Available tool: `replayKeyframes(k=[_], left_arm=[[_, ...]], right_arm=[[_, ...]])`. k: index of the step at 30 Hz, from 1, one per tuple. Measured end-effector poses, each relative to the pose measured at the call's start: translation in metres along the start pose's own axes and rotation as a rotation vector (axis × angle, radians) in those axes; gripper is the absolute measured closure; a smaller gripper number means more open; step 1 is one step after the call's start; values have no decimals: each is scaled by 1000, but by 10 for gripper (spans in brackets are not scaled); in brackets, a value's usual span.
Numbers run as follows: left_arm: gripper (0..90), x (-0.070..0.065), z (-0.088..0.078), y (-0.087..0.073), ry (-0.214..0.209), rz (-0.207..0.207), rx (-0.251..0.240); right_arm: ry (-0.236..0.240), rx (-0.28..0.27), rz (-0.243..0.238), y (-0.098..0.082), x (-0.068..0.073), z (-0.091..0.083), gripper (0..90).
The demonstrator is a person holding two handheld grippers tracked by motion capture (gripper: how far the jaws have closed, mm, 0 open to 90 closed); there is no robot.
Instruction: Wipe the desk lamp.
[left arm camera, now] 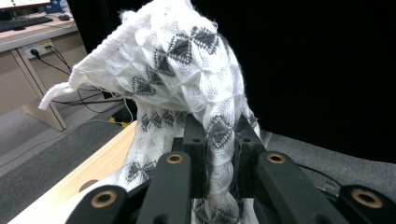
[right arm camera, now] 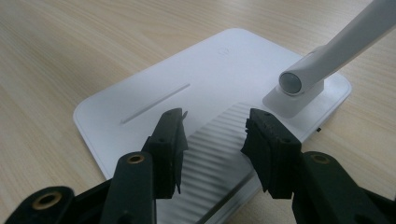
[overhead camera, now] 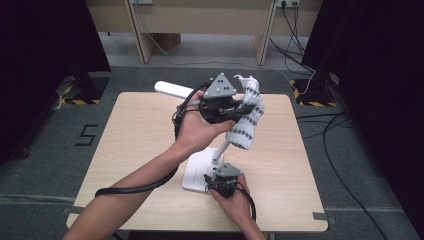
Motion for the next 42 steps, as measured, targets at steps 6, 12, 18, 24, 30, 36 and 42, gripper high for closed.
replayKeyframes(k=[6, 12, 18, 24, 30, 36, 42], left_arm=[[797, 3, -5, -3, 4, 0, 0], [797, -8, -5, -11, -29, 17, 16], [797, -13, 4, -13, -44, 17, 23], [797, -16, 15, -22, -49, 18, 51], [797, -14, 15, -28, -49, 13, 63], [798, -11, 11, -29, -41, 13, 58], [798, -5, 4, -32, -30, 9, 52]], right_arm=[[0, -2, 1, 0, 0, 0, 566], [-1, 0, 3, 0, 0, 0, 566], [-2, 0, 11, 0, 1, 0, 567], [-1, -1, 7, 0, 1, 0, 567], [-2, -3, 3, 0, 0, 0, 567], [-1, -3, 3, 0, 0, 0, 567], [-1, -2, 3, 0, 0, 0, 567]])
Point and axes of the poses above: each handheld gripper's, and its own axes: z roughly forward along the jaws, y roughly out of its top, x roughly to its left, the point moved 9 cm from there along z, roughly forward along the jaws
